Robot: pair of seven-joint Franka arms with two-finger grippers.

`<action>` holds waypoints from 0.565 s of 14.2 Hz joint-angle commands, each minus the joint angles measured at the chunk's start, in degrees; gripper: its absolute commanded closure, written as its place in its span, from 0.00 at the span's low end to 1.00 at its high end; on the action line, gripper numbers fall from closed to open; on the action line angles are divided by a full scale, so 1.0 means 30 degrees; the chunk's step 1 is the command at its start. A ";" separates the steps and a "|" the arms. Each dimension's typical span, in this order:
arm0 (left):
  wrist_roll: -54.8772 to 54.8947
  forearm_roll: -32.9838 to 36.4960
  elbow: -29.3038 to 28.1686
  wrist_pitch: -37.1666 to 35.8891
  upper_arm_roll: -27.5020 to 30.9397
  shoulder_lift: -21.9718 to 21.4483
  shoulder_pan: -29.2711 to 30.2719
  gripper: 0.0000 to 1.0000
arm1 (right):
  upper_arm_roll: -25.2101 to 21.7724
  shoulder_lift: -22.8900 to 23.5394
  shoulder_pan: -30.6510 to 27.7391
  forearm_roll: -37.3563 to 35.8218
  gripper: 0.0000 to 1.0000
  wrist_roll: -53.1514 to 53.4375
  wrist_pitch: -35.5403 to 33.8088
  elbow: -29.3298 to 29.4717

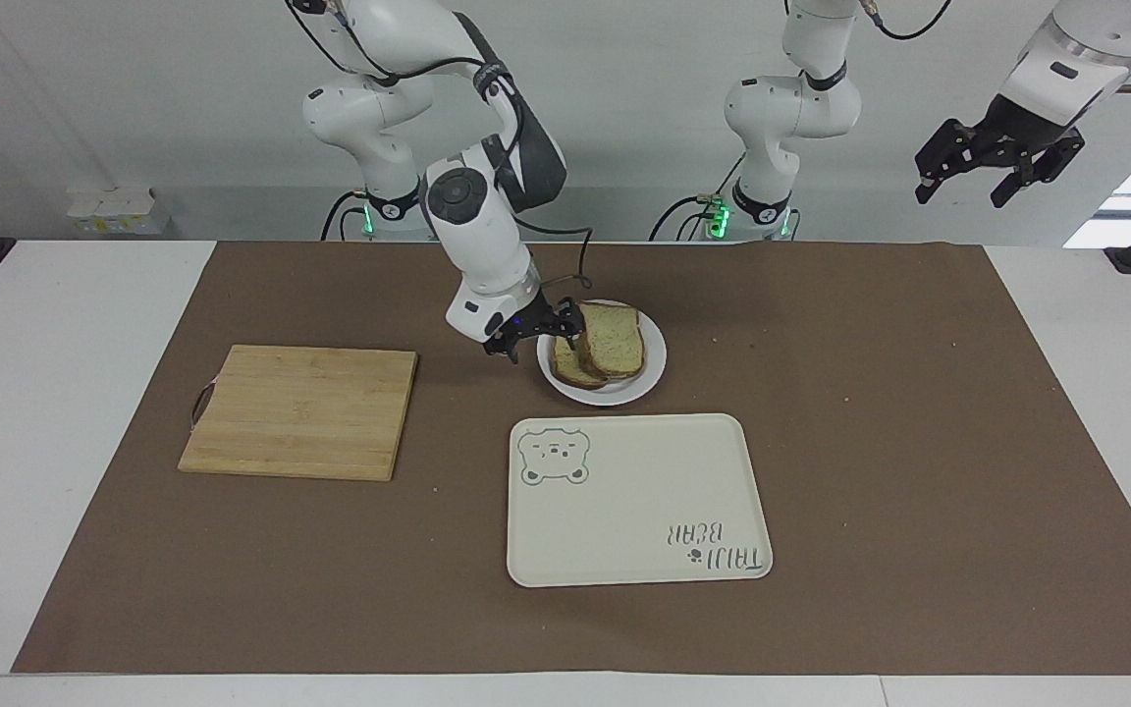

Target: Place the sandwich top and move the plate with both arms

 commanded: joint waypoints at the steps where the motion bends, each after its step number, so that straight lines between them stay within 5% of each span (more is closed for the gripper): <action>1: 0.0021 0.0134 -0.0522 -0.0054 0.0117 -0.0481 -0.0160 0.00 | 0.0135 -0.1046 -0.1323 -0.1321 0.00 -0.0333 -0.0745 0.0206; 5: 0.0022 0.0134 -0.0522 -0.0025 0.0117 -0.0481 -0.0160 0.00 | 0.0135 -0.1954 -0.2963 -0.4453 0.00 -0.0333 -0.3670 0.1786; 8: 0.0022 0.0134 -0.0522 0.0209 0.0117 -0.0452 -0.0131 0.00 | 0.0106 -0.3213 -0.4837 -0.4547 0.00 -0.0362 -0.4992 0.2024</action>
